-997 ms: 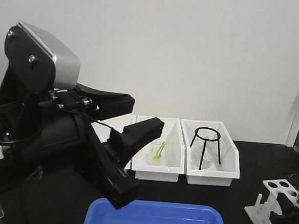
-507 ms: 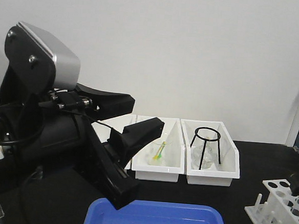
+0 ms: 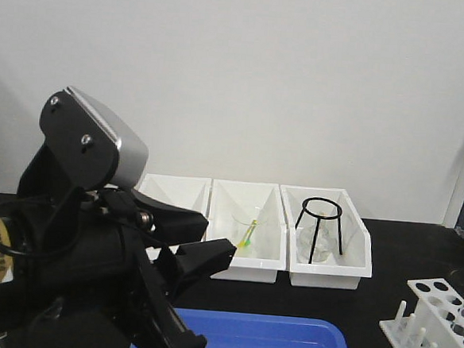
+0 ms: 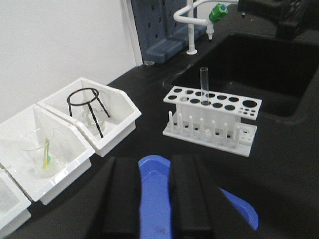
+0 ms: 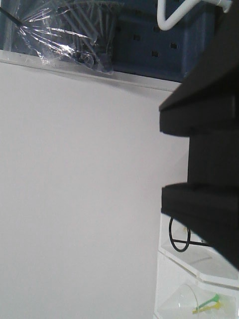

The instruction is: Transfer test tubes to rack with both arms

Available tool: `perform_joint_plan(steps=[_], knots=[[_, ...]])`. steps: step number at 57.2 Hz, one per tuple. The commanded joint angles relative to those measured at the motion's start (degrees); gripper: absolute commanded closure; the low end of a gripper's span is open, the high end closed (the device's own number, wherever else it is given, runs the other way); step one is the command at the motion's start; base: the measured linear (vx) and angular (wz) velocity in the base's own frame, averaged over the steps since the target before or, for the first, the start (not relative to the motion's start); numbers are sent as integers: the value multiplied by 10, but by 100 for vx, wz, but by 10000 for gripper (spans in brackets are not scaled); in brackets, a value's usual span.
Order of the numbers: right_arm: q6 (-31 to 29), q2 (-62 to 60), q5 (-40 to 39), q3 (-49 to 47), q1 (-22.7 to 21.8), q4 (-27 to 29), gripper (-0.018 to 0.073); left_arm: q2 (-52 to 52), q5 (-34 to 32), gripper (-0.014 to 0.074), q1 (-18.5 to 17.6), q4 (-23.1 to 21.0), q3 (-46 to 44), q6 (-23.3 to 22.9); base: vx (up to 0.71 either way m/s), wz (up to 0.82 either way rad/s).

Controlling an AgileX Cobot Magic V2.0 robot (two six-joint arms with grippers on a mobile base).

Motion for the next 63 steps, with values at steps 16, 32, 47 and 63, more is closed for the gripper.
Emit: perform_joint_plan(steps=[16, 32, 47, 63], knots=[[576, -142, -57, -14, 1, -525, 569, -14, 33, 618, 24, 107, -17, -87, 0, 0], [692, -142, -55, -14, 49, -652, 568, -66, 138, 618, 145, 267, -17, -233, 0, 0], [683, -142, -49, -14, 59, -651, 567, -153, 176, 618, 227, 291, 2, -233, 0, 0], [683, -142, -49, -14, 59, -651, 567, -202, 199, 617, 240, 294, 62, -233, 0, 0]])
